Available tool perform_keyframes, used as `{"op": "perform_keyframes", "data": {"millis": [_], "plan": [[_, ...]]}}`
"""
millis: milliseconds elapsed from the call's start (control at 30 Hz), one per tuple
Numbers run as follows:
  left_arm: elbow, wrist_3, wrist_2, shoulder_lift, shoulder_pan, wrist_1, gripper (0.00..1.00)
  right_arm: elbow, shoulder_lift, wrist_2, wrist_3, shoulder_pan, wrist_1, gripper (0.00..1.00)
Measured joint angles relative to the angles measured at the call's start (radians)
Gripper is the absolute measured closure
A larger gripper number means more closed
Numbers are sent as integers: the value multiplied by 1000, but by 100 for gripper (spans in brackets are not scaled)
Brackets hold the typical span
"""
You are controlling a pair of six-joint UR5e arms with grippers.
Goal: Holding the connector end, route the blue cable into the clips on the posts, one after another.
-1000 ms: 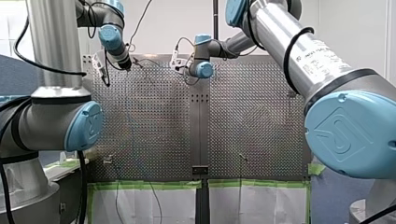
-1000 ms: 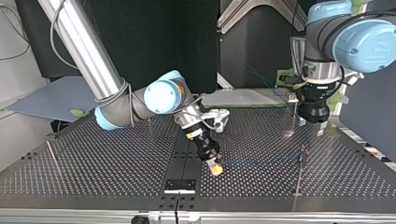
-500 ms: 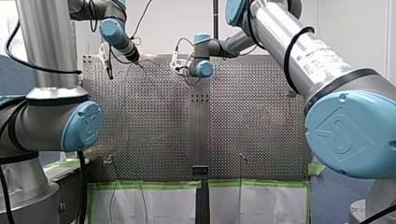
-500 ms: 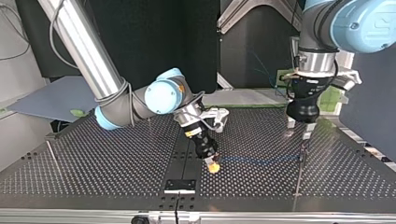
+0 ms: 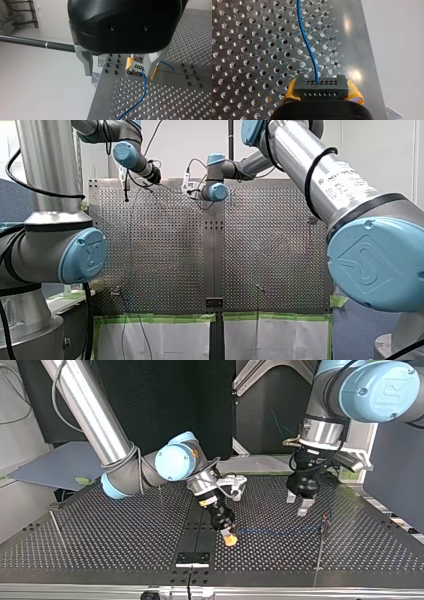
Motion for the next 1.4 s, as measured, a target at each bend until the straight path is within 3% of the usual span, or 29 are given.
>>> {"op": "perform_keyframes", "data": {"millis": [333, 767, 1067, 1400], "plan": [[71, 88, -75, -83, -22, -27, 0, 0, -1, -2, 0, -1, 1, 100], [126, 194, -99, -177, -43, 4, 0, 0, -1, -2, 0, -1, 1, 100], [161, 203, -123, -221, -48, 22, 0, 0, -1, -4, 1, 0, 3, 100], [163, 192, -137, -228, -43, 35, 0, -3, -1, -6, 3, -5, 2, 100]]}}
